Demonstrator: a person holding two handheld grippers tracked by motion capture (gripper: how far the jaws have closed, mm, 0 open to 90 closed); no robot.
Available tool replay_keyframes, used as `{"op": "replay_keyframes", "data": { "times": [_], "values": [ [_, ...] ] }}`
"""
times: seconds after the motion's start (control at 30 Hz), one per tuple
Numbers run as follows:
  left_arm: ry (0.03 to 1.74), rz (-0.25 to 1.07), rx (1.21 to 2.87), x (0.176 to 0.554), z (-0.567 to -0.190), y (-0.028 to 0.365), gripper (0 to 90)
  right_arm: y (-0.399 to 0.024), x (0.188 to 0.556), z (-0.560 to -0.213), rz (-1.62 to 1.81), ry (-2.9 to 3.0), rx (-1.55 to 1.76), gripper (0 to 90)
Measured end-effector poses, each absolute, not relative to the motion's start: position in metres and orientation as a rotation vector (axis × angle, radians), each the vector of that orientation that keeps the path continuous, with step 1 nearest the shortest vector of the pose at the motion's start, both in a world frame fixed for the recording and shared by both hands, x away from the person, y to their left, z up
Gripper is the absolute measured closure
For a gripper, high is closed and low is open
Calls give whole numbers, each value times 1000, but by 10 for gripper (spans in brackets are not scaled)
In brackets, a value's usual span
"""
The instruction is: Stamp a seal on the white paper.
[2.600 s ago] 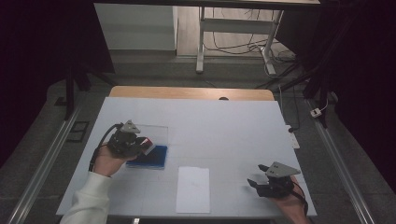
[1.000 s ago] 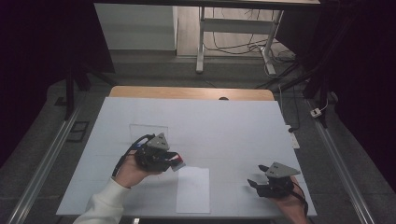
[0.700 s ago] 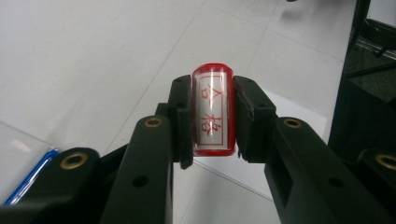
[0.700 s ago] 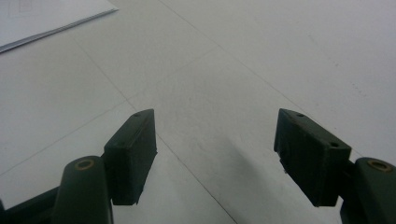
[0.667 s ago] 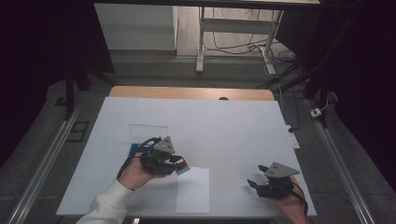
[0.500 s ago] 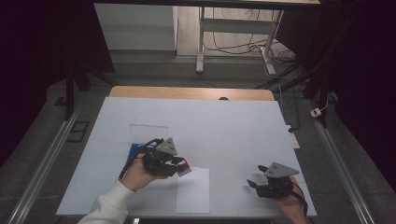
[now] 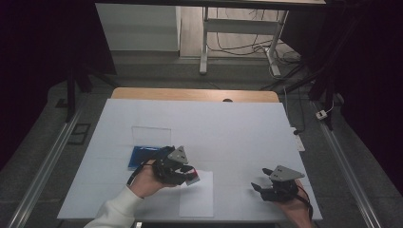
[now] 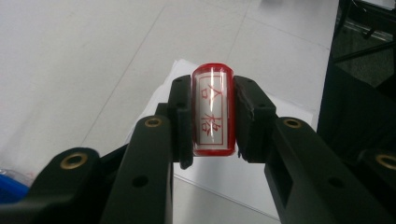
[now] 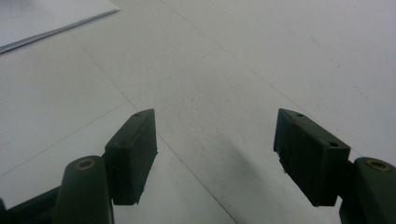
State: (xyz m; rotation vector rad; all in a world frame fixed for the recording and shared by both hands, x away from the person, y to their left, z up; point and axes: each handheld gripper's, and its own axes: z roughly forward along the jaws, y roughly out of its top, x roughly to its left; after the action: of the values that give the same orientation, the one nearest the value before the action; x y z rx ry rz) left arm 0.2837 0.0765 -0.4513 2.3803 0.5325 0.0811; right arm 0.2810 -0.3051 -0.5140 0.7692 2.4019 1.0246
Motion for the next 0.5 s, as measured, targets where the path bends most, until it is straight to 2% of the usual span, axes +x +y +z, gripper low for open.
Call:
{"op": "replay_keyframes", "data": {
  "times": [0.5],
  "values": [
    [514, 65, 2441, 282, -465, 61, 699, -305, 281, -514, 1026, 2403, 767, 299]
  ]
}}
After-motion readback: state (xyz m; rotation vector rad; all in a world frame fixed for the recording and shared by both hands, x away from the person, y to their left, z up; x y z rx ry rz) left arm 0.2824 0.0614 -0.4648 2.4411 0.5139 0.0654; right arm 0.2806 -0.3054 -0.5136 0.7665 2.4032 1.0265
